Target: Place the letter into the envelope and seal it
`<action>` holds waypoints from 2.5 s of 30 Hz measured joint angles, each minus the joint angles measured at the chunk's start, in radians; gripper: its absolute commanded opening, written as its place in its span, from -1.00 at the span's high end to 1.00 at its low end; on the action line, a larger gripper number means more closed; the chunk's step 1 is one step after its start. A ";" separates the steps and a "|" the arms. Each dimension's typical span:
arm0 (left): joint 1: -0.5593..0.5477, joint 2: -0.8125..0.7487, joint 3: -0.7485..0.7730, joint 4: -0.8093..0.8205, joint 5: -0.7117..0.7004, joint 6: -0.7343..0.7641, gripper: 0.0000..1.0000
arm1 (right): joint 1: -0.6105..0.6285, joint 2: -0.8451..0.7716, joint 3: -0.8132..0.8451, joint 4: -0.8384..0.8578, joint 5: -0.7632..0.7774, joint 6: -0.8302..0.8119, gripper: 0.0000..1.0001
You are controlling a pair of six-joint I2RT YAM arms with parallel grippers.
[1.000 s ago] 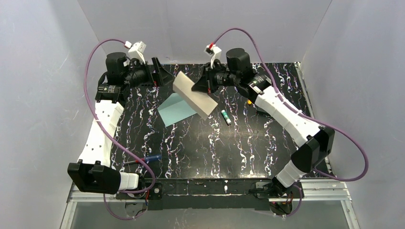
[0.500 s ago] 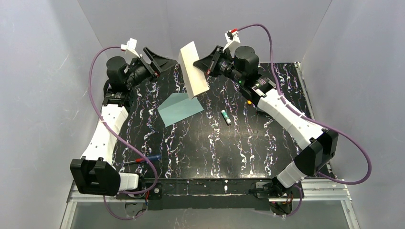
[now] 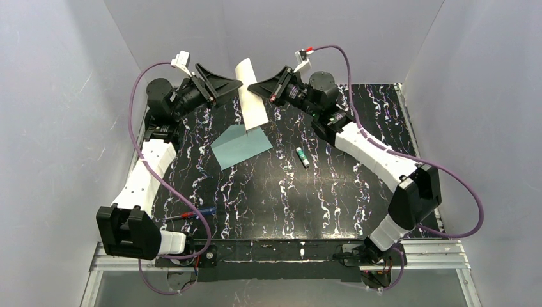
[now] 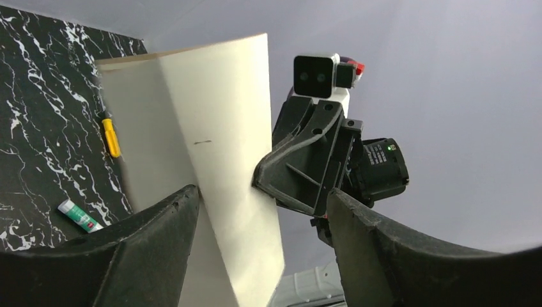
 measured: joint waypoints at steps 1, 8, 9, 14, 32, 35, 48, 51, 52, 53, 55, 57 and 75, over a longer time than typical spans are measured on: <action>-0.003 0.000 -0.006 0.003 0.006 0.000 -0.34 | 0.000 0.006 -0.009 0.027 -0.009 0.024 0.97; -0.007 0.001 -0.037 0.015 0.036 0.005 -0.46 | 0.000 0.031 -0.095 0.286 -0.060 0.184 0.97; -0.007 0.001 -0.038 0.015 0.040 0.005 -0.47 | 0.000 0.034 -0.103 0.321 -0.063 0.206 0.97; -0.008 0.001 -0.039 0.017 0.059 -0.006 -0.39 | 0.000 0.036 -0.118 0.411 -0.070 0.264 0.97; -0.011 0.001 -0.039 0.052 0.105 -0.061 0.35 | 0.000 0.078 -0.130 0.384 -0.074 0.297 0.97; -0.012 0.002 -0.039 0.051 0.109 -0.060 0.53 | 0.000 0.079 -0.130 0.370 -0.074 0.295 0.97; -0.011 0.048 -0.077 0.051 0.129 -0.074 1.00 | -0.004 0.074 -0.128 0.292 -0.074 0.221 0.49; -0.005 0.048 -0.077 0.052 0.153 -0.058 1.00 | -0.005 0.057 -0.128 0.263 -0.073 0.188 0.01; 0.000 0.048 -0.077 0.053 0.162 -0.053 1.00 | -0.005 0.048 -0.128 0.253 -0.072 0.174 -0.09; 0.003 0.048 -0.077 0.052 0.172 -0.046 1.00 | -0.006 0.035 -0.128 0.238 -0.072 0.159 -0.18; 0.011 0.048 -0.077 0.052 0.192 -0.032 1.00 | -0.006 0.010 -0.128 0.204 -0.069 0.127 -0.32; 0.018 0.048 -0.077 0.053 0.216 -0.015 1.00 | -0.007 -0.021 -0.128 0.161 -0.062 0.092 -0.44; 0.024 -0.029 -0.051 0.068 0.407 0.116 1.00 | -0.006 0.049 -0.059 0.275 -0.209 0.177 0.11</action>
